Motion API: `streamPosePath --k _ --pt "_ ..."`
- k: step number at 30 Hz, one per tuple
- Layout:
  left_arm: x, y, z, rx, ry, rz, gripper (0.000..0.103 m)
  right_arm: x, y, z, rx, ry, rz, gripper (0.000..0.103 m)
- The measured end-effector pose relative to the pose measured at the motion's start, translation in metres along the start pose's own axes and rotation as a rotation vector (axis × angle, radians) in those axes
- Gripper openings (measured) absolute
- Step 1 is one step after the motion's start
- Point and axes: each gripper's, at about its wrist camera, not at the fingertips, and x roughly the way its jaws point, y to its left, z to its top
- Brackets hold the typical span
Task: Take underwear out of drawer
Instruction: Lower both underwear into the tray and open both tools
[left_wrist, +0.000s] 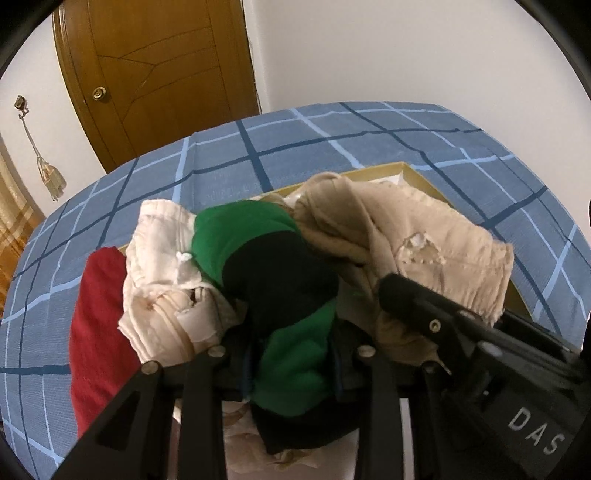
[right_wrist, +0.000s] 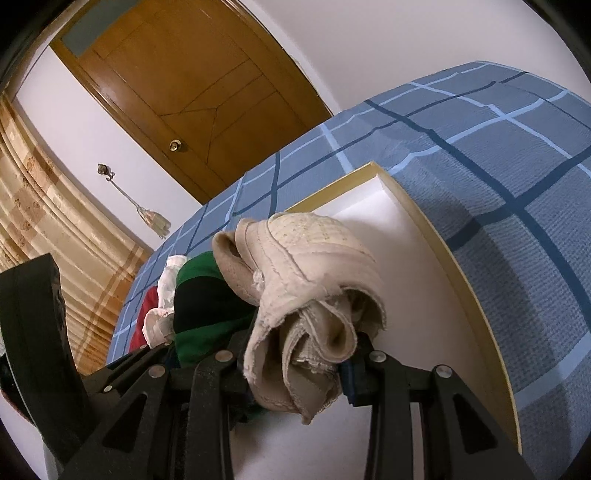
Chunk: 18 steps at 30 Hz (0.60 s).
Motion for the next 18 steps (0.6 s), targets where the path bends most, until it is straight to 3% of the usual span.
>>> streamPosePath --k 9,16,18 --pt "0.004 -0.002 -0.001 0.002 0.023 0.018 0.037 0.008 -0.001 0.002 0.003 0.043 -0.009 0.038" --pt "0.005 -0.002 -0.002 -0.005 0.032 0.035 0.050 0.011 0.002 0.003 -0.019 0.065 -0.030 0.041" --pt "0.005 0.000 -0.002 -0.015 0.036 0.031 0.058 0.011 0.002 0.002 -0.020 0.064 -0.025 0.044"
